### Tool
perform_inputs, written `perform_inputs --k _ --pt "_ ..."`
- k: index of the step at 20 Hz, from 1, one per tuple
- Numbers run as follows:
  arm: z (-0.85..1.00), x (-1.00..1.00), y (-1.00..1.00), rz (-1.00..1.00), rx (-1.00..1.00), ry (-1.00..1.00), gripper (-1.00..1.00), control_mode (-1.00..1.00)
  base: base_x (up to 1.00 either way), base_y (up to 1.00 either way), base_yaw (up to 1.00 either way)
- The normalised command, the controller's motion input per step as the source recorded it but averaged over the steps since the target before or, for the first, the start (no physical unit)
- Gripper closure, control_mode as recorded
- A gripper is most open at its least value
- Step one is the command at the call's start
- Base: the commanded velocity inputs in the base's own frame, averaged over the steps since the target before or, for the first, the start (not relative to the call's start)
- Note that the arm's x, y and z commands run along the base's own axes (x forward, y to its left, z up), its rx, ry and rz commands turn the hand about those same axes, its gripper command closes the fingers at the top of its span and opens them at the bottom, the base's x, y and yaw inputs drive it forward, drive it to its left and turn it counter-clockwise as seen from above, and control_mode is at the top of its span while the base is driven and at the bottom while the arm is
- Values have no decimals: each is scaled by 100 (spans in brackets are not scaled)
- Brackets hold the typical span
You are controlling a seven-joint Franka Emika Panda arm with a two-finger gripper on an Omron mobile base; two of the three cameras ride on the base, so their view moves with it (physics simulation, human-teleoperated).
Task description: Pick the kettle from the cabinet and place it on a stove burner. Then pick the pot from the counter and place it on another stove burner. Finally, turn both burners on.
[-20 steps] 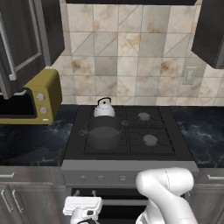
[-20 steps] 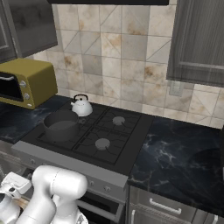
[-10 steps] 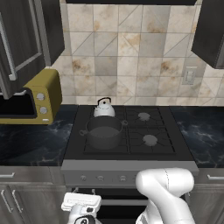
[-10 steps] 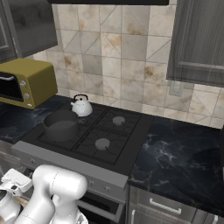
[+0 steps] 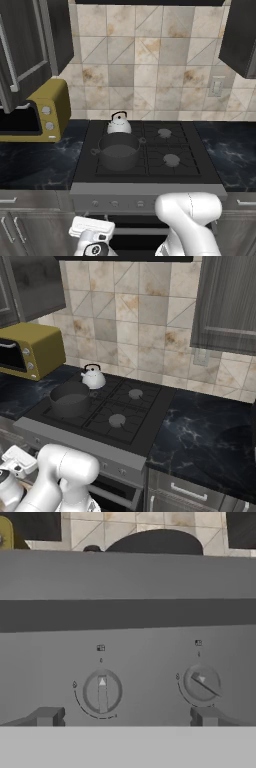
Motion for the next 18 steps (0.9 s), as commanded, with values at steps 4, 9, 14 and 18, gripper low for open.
perform_inputs --k 4,9,14,18 --pt "0 9 4 0 2 -1 -100 -100 0 0 0" --pt "0 12 0 0 0 0 -100 -100 0 0 0" --pt "3 12 0 0 0 0 -100 -100 0 0 0" --pt "7 14 0 0 0 0 -100 -100 0 0 0"
